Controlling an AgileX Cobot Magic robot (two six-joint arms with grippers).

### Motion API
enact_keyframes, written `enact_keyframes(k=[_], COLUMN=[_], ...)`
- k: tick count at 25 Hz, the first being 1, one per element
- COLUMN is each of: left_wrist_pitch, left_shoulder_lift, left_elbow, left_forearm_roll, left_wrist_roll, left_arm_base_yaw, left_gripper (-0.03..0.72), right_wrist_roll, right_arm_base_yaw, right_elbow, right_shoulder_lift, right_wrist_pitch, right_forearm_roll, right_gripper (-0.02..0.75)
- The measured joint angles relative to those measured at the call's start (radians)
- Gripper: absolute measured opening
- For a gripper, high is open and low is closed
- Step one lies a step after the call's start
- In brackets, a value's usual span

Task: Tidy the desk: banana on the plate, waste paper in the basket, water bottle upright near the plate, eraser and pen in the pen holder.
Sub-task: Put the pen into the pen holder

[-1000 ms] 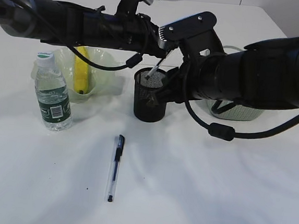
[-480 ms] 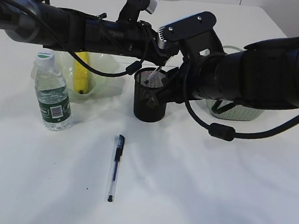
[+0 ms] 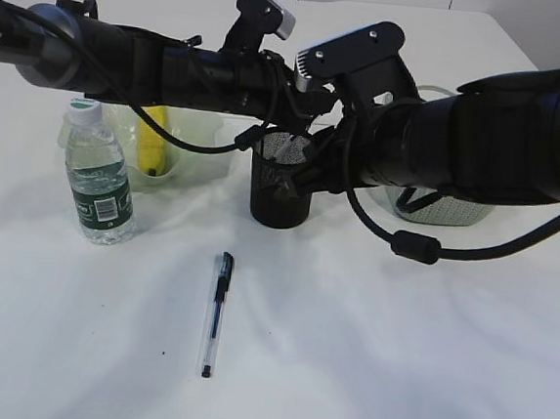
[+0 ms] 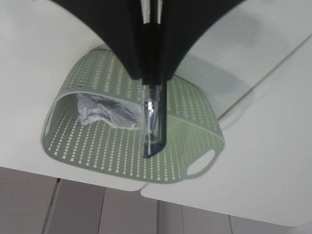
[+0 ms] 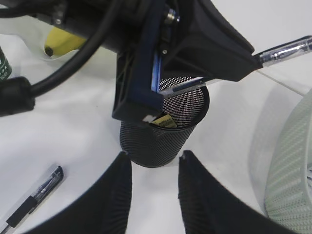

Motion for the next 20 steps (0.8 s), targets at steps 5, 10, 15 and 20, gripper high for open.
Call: enact_keyframes(k=[5, 10, 15, 20], left_wrist_pitch=[-0.011, -0.011, -0.011, -0.011], left_shoulder_lift=[0.004, 0.004, 0.004, 0.004], left_elbow=[0.0, 0.0, 0.0, 0.0], left_forearm_roll=[0.0, 0.0, 0.0, 0.0], left_wrist_roll=[0.002, 0.002, 0.003, 0.003], left_arm_base_yaw=[0.0, 0.0, 0.0, 0.0], left_gripper=[0.034, 0.038, 0.05, 0.06], right_wrist_roll=[-0.004, -0.008, -0.008, -0.008], right_arm_base_yaw=[0.0, 0.0, 0.0, 0.0], right_elbow=[0.0, 0.0, 0.0, 0.0], right_shoulder_lift=[0.0, 0.0, 0.0, 0.0], right_wrist_pitch=[-0.002, -0.01, -0.028, -0.028], right_forearm_roll=[0.0, -0.002, -0.01, -0.01], right_gripper=[0.249, 0.249, 0.249, 0.249])
